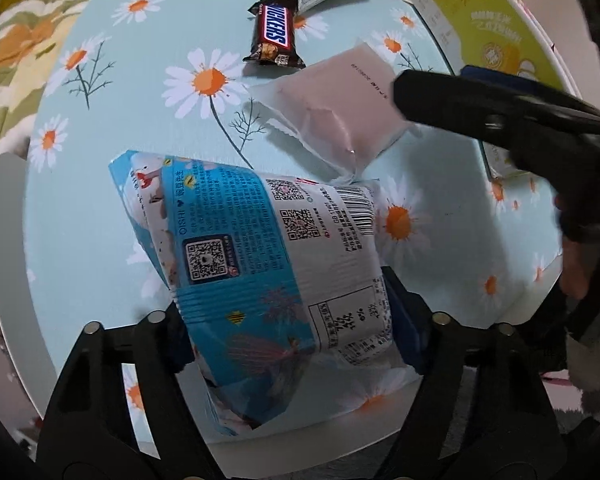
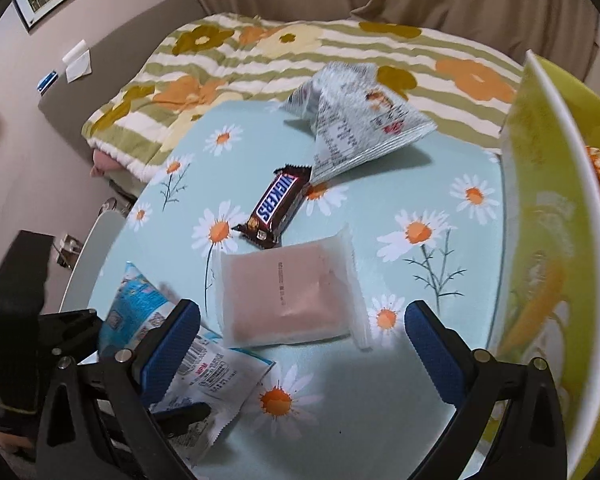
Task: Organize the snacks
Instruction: 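Grasp the blue-white bag with the left tool while the right tool grasps the pink square packet, then carry both packets to the box, open the left tool inside it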
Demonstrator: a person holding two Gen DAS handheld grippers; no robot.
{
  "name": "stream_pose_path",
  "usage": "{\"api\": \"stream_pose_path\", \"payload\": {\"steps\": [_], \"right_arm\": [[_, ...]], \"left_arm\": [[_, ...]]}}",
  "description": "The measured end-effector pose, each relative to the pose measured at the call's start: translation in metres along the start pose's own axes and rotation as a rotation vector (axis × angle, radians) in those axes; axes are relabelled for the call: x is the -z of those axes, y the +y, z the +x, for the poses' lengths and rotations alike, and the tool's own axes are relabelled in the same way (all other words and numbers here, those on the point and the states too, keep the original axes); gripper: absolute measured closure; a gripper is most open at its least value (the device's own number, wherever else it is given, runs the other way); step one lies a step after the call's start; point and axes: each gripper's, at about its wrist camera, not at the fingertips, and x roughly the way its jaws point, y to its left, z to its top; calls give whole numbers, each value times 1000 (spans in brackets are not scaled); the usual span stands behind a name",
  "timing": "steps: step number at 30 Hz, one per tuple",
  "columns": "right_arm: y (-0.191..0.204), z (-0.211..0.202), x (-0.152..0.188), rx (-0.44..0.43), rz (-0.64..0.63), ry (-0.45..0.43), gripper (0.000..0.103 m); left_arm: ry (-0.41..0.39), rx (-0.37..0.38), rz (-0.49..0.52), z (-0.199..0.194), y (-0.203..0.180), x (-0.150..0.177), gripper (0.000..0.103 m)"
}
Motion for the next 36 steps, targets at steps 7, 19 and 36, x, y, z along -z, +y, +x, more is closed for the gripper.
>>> {"api": "stream_pose_path", "payload": {"steps": [7,19,36], "right_arm": [[7,22,-4,-21,-48,40,1],[24,52,-8,52,-143,76,1],[25,70,-4,88,-152,77,4]], "left_arm": [[-25,-12,-24,-12,5,13,36],[-45,-36,-62,-42,26,28,36],[-62,-49,-93,-40,33,21,36]]}}
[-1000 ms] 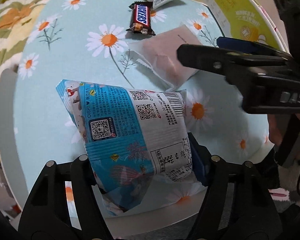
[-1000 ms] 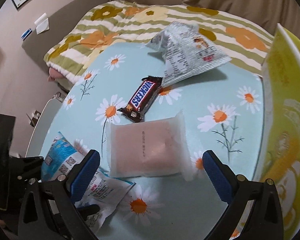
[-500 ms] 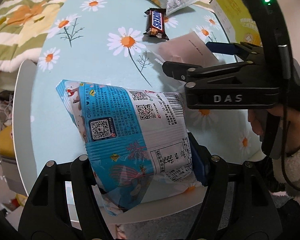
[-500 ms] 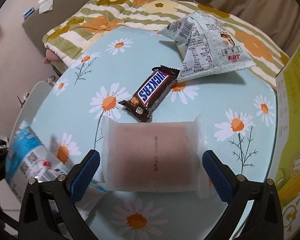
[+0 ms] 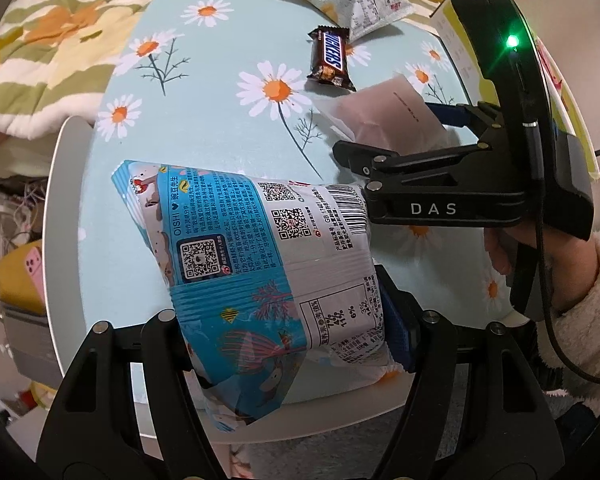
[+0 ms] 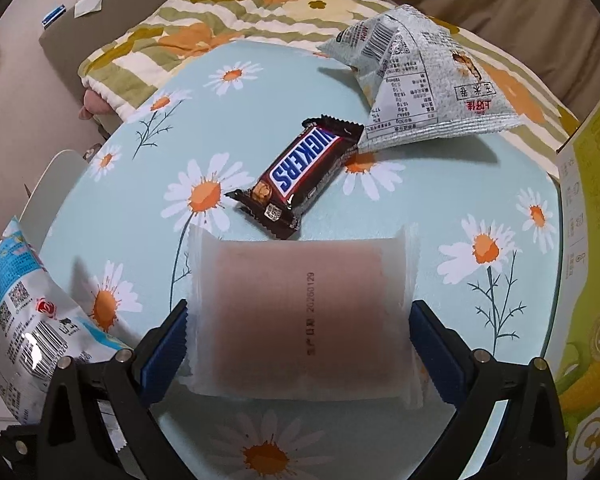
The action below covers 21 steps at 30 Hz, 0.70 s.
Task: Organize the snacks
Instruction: 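Carry both packets to the box, open the left tool inside it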
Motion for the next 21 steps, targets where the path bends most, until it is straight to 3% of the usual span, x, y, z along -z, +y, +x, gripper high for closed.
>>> {"api": "stream_pose_path", "payload": {"steps": [1,3,6,12,21], "right_arm": [[0,-1,1,4,0,-6,5],[0,-5,2,12,-7,-22,21],[-3,-11,4,-4,0,-31,28],[-6,-28,4,-16,39,-54,31],[-8,-119,-9,7,105,-192,32]], "left_arm": [[0,1,-2,1,-1,0,36],[-2,5,-4,1,-1,-1,36],[-3,11,0,0,-1,-1,36],[-27,18,14,-13,-3,-3,36],[-144,39,100,-71,-16,-21,36]]}}
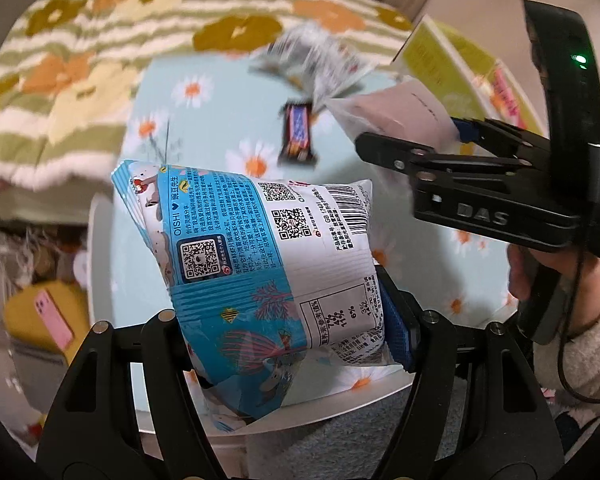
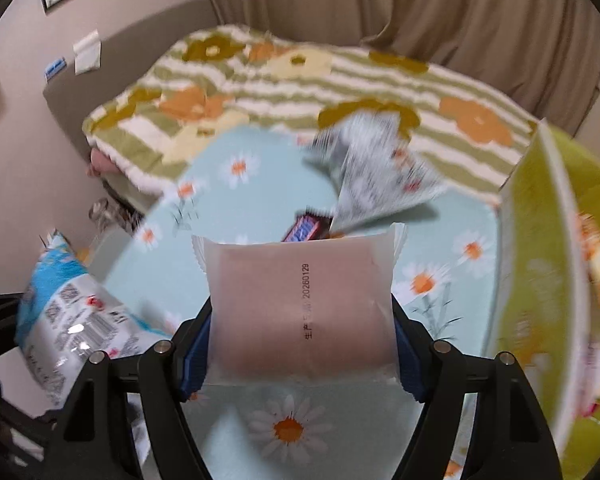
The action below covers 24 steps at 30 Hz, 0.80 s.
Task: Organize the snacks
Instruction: 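Carry both packets to the box, open the left tool inside it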
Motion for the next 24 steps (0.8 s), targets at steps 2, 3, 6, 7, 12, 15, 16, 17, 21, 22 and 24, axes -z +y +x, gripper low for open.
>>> {"api": "stream_pose_path", "payload": {"steps": [2,3,6,7,12,15,16,17,21,22,24], "right_arm": [[-3,-22,-5,2,28,-32,32],[-5,-32,-9,9,41,-45,32],[-13,-70,-15,61,80,-98,32],[-16,-79,-16,75,90,-111,32],[-46,-131,-12,140,156,-195,31],[-71,-156,-5,179,188,-230,31],[-80,-163,-1,188,200,-242,31],[-90,-170,3,197,211,-254,31],[-134,-192,17,226,247,-272,31],[-146,-196,20,233,256,-273,31],[-166,-202,28,243,268,-270,31]], "left_arm": [[-32,16,35,-14,-6,-10,36],[-50,23,58,-21,-10,-16,36],[-106,37,139,-40,-25,-37,36],[-121,41,164,-45,-31,-44,36],[-168,65,248,-58,-66,-75,36],[-194,82,279,-60,-96,-90,36],[-199,89,286,-60,-105,-94,36],[-205,98,293,-58,-118,-100,36],[-209,131,309,-45,-169,-117,36],[-207,141,313,-40,-182,-120,36],[-198,155,326,-26,-211,-128,36]]}}
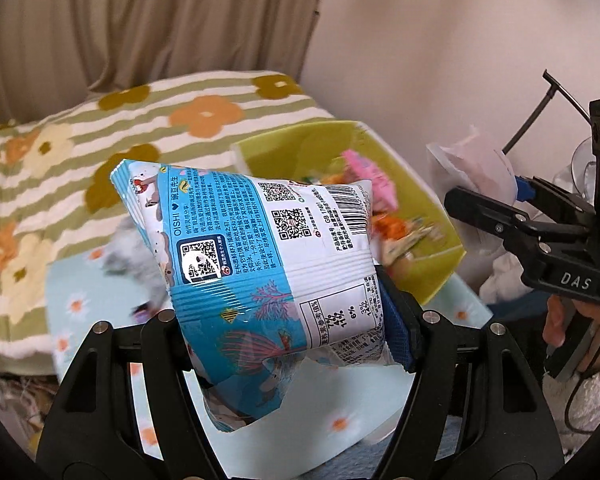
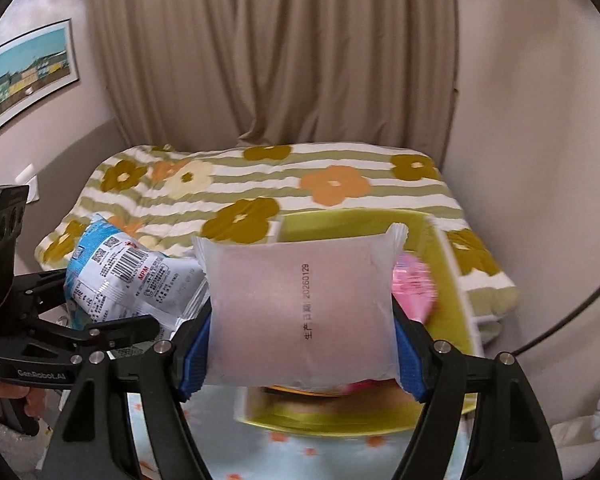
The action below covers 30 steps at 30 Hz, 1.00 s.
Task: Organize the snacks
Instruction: 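Carry both packets to the box, open the left tool inside it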
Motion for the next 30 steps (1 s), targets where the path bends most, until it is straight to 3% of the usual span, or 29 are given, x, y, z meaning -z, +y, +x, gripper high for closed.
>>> {"api": "stream_pose_path", "payload": {"steps": [10,13,14,16,20,30], "right_arm": [[-94,18,11,-28,65,65,31],[-108,23,17,-48,71,77,31],[-112,26,18,-55,78,85,31],[-117,29,21,-69,91,93,31],[-120,33,28,-88,100,95,31],[-114,53,39,-139,96,154,30]], "left_arm": [[111,16,-48,100,-64,-23,36],[125,-15,-62,115,-70,-23,25],[129,-30,-67,118,-72,-23,13],[137,-32,-63,120,-76,-21,0],[147,-71,-29,116,-81,-15,0],[117,-97,-122,88,-61,7,0]]}}
